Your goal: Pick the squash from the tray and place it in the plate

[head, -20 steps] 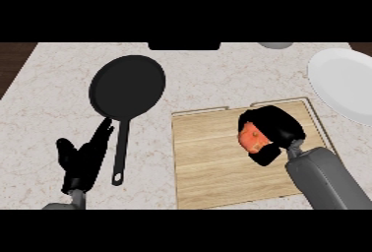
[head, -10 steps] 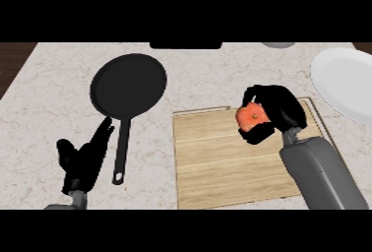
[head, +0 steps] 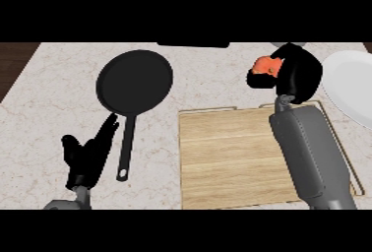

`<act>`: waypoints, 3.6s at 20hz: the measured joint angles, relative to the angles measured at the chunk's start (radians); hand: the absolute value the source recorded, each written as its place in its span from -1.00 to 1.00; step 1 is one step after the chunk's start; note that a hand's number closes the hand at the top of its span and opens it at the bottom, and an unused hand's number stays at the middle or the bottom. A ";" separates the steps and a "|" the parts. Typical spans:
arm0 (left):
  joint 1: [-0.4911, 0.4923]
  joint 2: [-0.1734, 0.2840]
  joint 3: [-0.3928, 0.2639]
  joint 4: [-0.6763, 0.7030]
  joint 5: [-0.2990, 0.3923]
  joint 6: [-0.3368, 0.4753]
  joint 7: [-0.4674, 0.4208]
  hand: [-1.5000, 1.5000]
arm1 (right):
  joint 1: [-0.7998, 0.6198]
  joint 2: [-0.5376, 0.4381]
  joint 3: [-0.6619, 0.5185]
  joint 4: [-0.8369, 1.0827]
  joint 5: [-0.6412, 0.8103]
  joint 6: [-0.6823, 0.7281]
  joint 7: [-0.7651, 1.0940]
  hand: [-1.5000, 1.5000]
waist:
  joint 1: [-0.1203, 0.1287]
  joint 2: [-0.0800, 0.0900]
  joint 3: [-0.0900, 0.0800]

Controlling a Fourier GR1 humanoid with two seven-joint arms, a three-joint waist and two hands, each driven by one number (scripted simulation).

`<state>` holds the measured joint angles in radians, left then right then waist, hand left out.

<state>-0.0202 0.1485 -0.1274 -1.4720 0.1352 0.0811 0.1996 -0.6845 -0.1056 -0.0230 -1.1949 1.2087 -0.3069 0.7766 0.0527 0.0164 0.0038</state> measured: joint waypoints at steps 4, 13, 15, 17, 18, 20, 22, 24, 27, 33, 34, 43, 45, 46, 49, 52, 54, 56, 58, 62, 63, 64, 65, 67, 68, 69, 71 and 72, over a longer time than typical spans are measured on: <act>-0.007 -0.001 0.001 0.005 0.002 -0.004 0.007 0.00 | -0.075 0.022 -0.066 0.093 0.119 -0.179 0.126 1.00 | 0.001 0.000 0.001; 0.008 -0.007 0.007 0.001 -0.008 0.004 0.005 0.00 | -0.147 -0.021 -0.230 0.270 0.185 -0.481 0.150 1.00 | -0.016 -0.006 0.003; 0.006 -0.006 0.014 0.002 0.000 -0.003 0.012 0.00 | -0.149 -0.050 -0.259 0.317 0.181 -0.533 0.122 1.00 | -0.020 -0.007 0.003; 0.004 -0.010 0.013 0.007 -0.006 0.001 0.010 0.00 | -0.138 -0.088 -0.289 0.361 0.160 -0.579 0.084 1.00 | -0.023 -0.008 0.003; 0.008 -0.013 0.015 0.011 -0.007 0.001 -0.001 0.00 | -0.131 -0.112 -0.304 0.378 0.150 -0.596 0.066 1.00 | -0.025 -0.008 0.004; 0.003 -0.014 0.016 0.016 -0.006 -0.002 -0.001 0.00 | -0.125 -0.155 -0.336 0.421 0.142 -0.640 0.037 1.00 | -0.025 -0.008 0.004; 0.008 -0.017 0.015 0.012 -0.010 -0.002 -0.005 0.00 | -0.123 -0.202 -0.365 0.462 0.109 -0.673 -0.004 1.00 | -0.024 -0.008 0.005; 0.005 -0.023 0.013 0.016 -0.017 0.002 -0.012 0.00 | -0.122 -0.246 -0.393 0.510 0.062 -0.708 -0.056 1.00 | -0.022 -0.007 0.005; 0.021 -0.014 0.017 -0.002 -0.012 -0.009 -0.011 0.00 | -0.107 -0.312 -0.429 0.565 -0.037 -0.748 -0.158 1.00 | -0.017 -0.006 0.006; 0.008 -0.021 0.016 0.003 -0.015 -0.010 -0.003 0.00 | -0.091 -0.412 -0.488 0.653 -0.224 -0.778 -0.352 1.00 | -0.011 0.000 0.008; 0.009 -0.022 0.016 0.003 -0.014 -0.013 -0.006 0.00 | -0.091 -0.429 -0.499 0.662 -0.254 -0.775 -0.382 1.00 | -0.011 0.000 0.008; 0.004 -0.025 0.010 -0.004 -0.026 -0.013 -0.006 0.00 | -0.083 -0.536 -0.589 0.861 -0.398 -0.520 -0.465 -1.00 | 0.005 0.010 0.010; 0.003 -0.024 0.014 -0.003 -0.021 -0.019 -0.008 0.00 | -0.080 -0.541 -0.613 0.874 -0.434 -0.480 -0.519 -1.00 | 0.008 0.012 0.011; 0.001 -0.022 0.014 -0.006 -0.018 -0.022 -0.001 0.00 | -0.076 -0.541 -0.628 0.875 -0.456 -0.463 -0.553 -1.00 | 0.007 0.012 0.011; -0.001 -0.021 0.019 -0.006 -0.012 -0.026 0.007 0.00 | -0.070 -0.532 -0.673 0.863 -0.520 -0.441 -0.664 -1.00 | 0.007 0.012 0.012; 0.010 -0.026 0.019 -0.008 -0.015 -0.025 -0.010 0.00 | -0.062 -0.517 -0.732 0.826 -0.597 -0.451 -0.786 -1.00 | 0.003 0.010 0.013; 0.006 -0.028 0.017 -0.004 -0.018 -0.023 -0.005 0.00 | -0.062 -0.511 -0.775 0.800 -0.652 -0.458 -0.860 -1.00 | -0.001 0.009 0.013; 0.006 -0.031 0.017 -0.003 -0.021 -0.018 -0.002 0.00 | -0.057 -0.506 -0.820 0.786 -0.709 -0.458 -0.930 -1.00 | -0.005 0.007 0.012; 0.008 -0.027 0.024 -0.003 -0.016 -0.022 0.001 0.00 | -0.040 -0.511 -0.865 0.782 -0.766 -0.436 -0.998 -1.00 | -0.009 0.004 0.011; 0.017 -0.026 0.026 -0.010 -0.020 -0.019 0.009 0.00 | -0.014 -0.520 -0.938 0.796 -0.870 -0.350 -1.112 -1.00 | -0.017 -0.002 0.008; 0.020 -0.025 0.029 -0.005 -0.020 -0.020 0.001 0.00 | -0.002 -0.532 -0.949 0.804 -0.890 -0.309 -1.131 -1.00 | -0.020 -0.004 0.008; 0.020 -0.025 0.030 -0.004 -0.019 -0.022 0.003 0.00 | 0.009 -0.533 -0.962 0.807 -0.913 -0.270 -1.160 -1.00 | -0.023 -0.006 0.007; 0.023 -0.023 0.032 -0.009 -0.016 -0.026 0.007 0.00 | 0.022 -0.532 -0.971 0.813 -0.933 -0.236 -1.185 -1.00 | -0.025 -0.007 0.006; 0.029 -0.018 0.042 -0.009 -0.011 -0.030 0.011 0.00 | 0.052 -0.528 -0.973 0.815 -0.961 -0.173 -1.213 -1.00 | -0.033 -0.012 0.005; 0.032 -0.017 0.043 -0.007 -0.015 -0.031 0.005 0.00 | 0.065 -0.531 -0.970 0.817 -0.972 -0.137 -1.224 -1.00 | -0.036 -0.014 0.004; 0.034 -0.019 0.043 -0.011 -0.016 -0.027 0.010 0.00 | 0.079 -0.520 -0.963 0.811 -0.981 -0.114 -1.233 -1.00 | -0.039 -0.016 0.003; 0.038 -0.023 0.044 -0.008 -0.026 -0.021 0.003 0.00 | 0.112 -0.508 -0.952 0.800 -1.001 -0.063 -1.252 -1.00 | -0.044 -0.019 0.003; 0.036 -0.023 0.047 -0.012 -0.022 -0.021 0.015 0.00 | 0.130 -0.503 -0.946 0.797 -1.008 -0.041 -1.261 -1.00 | -0.046 -0.019 0.002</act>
<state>0.0162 0.1250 -0.0809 -1.4844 0.1128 0.0597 0.2149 -0.5543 -0.6082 -0.9686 -0.3978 0.2011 -0.3478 -0.4848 0.0070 -0.0028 0.0060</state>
